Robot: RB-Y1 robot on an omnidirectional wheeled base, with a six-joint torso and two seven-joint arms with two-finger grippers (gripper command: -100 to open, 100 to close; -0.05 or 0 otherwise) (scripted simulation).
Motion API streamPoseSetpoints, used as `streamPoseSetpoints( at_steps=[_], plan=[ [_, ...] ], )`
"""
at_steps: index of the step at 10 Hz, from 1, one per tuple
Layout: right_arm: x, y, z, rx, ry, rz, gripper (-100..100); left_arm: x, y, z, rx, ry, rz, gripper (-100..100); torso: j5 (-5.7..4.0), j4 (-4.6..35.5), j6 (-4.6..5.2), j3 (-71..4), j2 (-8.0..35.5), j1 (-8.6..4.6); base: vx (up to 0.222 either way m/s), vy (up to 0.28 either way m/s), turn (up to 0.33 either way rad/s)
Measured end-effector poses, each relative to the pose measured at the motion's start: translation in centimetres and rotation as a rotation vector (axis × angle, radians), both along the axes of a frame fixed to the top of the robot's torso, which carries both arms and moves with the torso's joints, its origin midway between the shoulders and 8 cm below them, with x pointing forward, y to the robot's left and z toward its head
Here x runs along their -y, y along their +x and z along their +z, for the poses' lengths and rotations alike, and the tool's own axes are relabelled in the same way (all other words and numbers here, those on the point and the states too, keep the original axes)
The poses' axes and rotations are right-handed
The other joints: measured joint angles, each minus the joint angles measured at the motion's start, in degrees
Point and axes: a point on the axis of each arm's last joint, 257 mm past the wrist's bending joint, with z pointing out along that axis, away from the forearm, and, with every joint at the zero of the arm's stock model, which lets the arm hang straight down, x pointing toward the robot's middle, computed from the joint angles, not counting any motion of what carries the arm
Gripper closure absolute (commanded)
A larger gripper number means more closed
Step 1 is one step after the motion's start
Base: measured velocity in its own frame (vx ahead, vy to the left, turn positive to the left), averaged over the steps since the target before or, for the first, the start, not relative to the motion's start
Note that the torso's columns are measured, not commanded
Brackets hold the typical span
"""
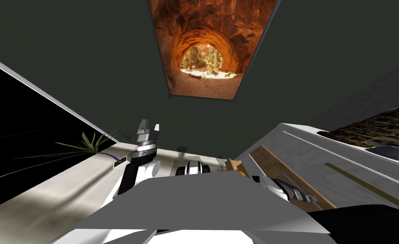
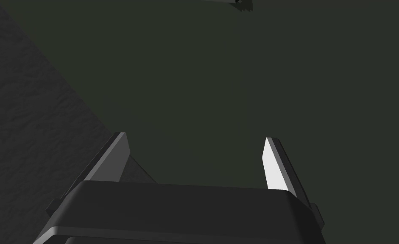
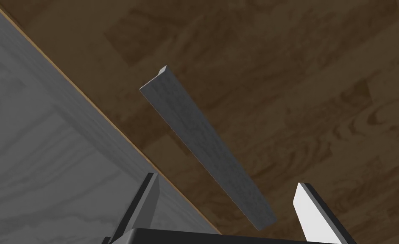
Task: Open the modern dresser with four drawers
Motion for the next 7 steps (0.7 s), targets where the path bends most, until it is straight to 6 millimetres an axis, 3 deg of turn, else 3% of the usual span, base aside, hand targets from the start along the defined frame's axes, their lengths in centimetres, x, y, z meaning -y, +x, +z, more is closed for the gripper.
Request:
streamPoseSetpoints(
  at_steps=[4,5,7],
  plan=[
    [-1.17,0.97,-0.39,0.003,0.005,-0.068,-100,0.01,0.01,0.01,0.000,0.000,0.000,0,-0.12,0.1,0.02,0.1,0.2,-0.44,-0.164,-0.092,0.154],
    [-1.19,0.94,-0.36,0.001,0.004,-0.072,100,0.00,0.00,0.00,0.000,0.000,0.000,0,-0.06,0.0,0.05,-0.1,-0.2,-0.22,0.096,0.038,-0.252],
    [-0.52,0.28,-0.11,-0.013,-0.002,-0.039,100,0.00,-0.01,-0.01,0.000,0.000,0.000,0,0.01,-0.1,0.04,-0.3,-0.6,0.13,0.216,0.123,-0.216]
  ],
)
